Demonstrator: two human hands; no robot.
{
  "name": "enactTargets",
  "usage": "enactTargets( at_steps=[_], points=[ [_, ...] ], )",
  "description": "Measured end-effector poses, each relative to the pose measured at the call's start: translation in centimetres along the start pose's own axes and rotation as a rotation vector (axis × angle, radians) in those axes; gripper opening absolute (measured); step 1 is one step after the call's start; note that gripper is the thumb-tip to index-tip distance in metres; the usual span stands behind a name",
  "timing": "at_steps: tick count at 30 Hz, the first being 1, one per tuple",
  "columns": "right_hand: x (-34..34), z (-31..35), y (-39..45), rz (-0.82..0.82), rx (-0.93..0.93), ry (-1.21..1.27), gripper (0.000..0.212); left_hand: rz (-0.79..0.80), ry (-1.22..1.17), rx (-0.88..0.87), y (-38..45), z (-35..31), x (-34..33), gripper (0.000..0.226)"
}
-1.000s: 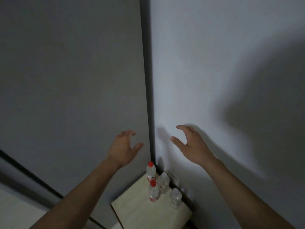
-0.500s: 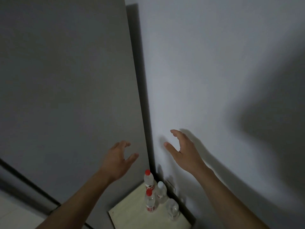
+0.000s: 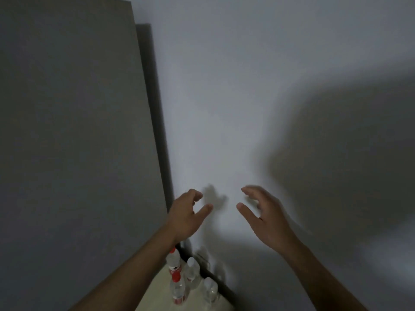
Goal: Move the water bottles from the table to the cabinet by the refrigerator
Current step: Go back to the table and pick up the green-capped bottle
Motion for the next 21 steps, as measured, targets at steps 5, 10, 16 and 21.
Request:
enactTargets(
  at_steps=[5,10,16,21],
  points=[
    [1.4,-0.1,-5.3,-0.041,-0.247,-0.158,0.057,0.183,-0.068,-0.194,1.0,-1.9,-3.8,0.035],
    [2.1,3.0,-13.2,-0.274,-0.473,-0.251,0.057,0.399,-0.062,-0.398,0.5,-2.5,-5.2,0.04],
    [0.8,10.0,-21.2,-0.553,-0.648,-0.301,0.061,0.578,-0.123,-0.566,-3.6,-5.8,-6.8,0.035],
    [1.2,15.5,-29.2,-0.698,-0.767,-0.386,0.067,0.772,-0.08,-0.761,-11.2,-11.0,-9.7,0.039]
  ],
)
Point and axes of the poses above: each hand's wrist, its own y-axis towards the middle knuckle, its own x-axis out of the back of the hand, z = x × y, the point moved 5 cm from there along y, towards the middle knuckle, and after that the axes turned 11 degrees about z, right-handed, at the moved point
